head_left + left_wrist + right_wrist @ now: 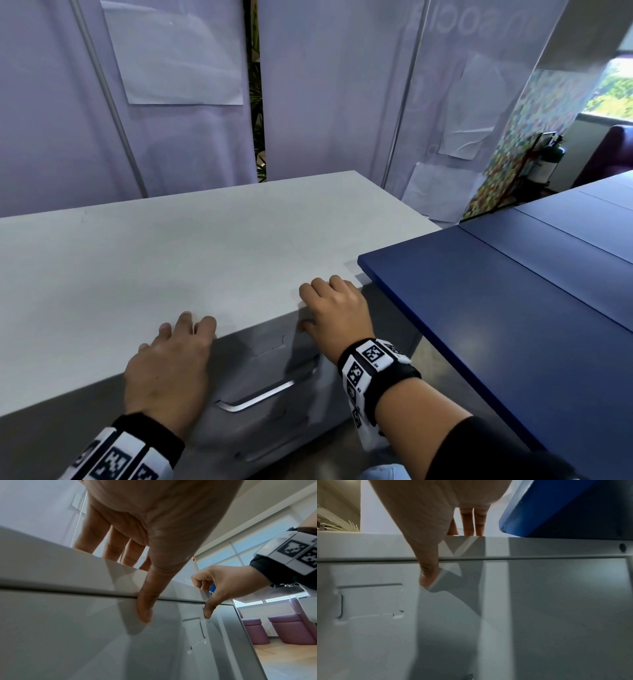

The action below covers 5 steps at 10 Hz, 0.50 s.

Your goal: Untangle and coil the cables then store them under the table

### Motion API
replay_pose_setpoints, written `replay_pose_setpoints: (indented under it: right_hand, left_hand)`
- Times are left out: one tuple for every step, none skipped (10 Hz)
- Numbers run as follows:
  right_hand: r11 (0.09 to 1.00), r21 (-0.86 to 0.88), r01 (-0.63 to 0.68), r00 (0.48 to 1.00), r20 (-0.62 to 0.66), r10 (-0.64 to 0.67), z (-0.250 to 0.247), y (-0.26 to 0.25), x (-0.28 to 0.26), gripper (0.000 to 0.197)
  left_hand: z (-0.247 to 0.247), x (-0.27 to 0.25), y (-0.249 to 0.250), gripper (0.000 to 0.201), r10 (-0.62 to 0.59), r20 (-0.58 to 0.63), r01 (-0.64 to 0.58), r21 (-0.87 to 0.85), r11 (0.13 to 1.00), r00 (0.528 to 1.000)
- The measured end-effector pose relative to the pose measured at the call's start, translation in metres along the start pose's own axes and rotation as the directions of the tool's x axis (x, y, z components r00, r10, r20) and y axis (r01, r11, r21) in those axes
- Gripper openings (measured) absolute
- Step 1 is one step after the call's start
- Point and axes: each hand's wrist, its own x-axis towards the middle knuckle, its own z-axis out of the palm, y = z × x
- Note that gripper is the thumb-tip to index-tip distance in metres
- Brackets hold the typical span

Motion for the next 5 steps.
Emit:
replay_pose_setpoints:
  right_hand:
    - [1.000, -0.004, -0.003, 1.000, 0.005, 0.003, -0.004, -0.002, -0.001, 0.046]
    - [0.999, -0.002, -0.034, 0.999, 0.038, 0.034, -0.008, -0.005, -0.002, 0.042]
    - [0.993, 0.053, -0.108, 0.993, 0.059, 0.105, -0.006, -0.005, -0.008, 0.037]
    - [0.976, 0.156, -0.152, 0.980, 0.150, 0.129, -0.018, 0.000, -0.016, 0.050]
    - [0.970, 0.182, -0.162, 0.942, 0.322, 0.097, -0.041, 0.008, -0.034, 0.056]
  left_hand:
    - [-0.001, -0.001, 0.002, 0.041, -0.008, -0.005, 0.008, 0.001, 1.000, 1.000]
    - [0.002, 0.000, 0.003, 0.039, 0.006, -0.008, -0.006, 0.008, 1.000, 1.000]
    - [0.006, -0.001, 0.001, 0.038, 0.021, -0.014, -0.021, 0.010, 1.000, 1.000]
    - [0.006, -0.002, 0.003, 0.037, 0.022, -0.012, -0.022, 0.013, 1.000, 1.000]
    - [0.010, -0.006, 0.003, 0.037, -0.022, 0.001, 0.022, 0.025, 0.999, 1.000]
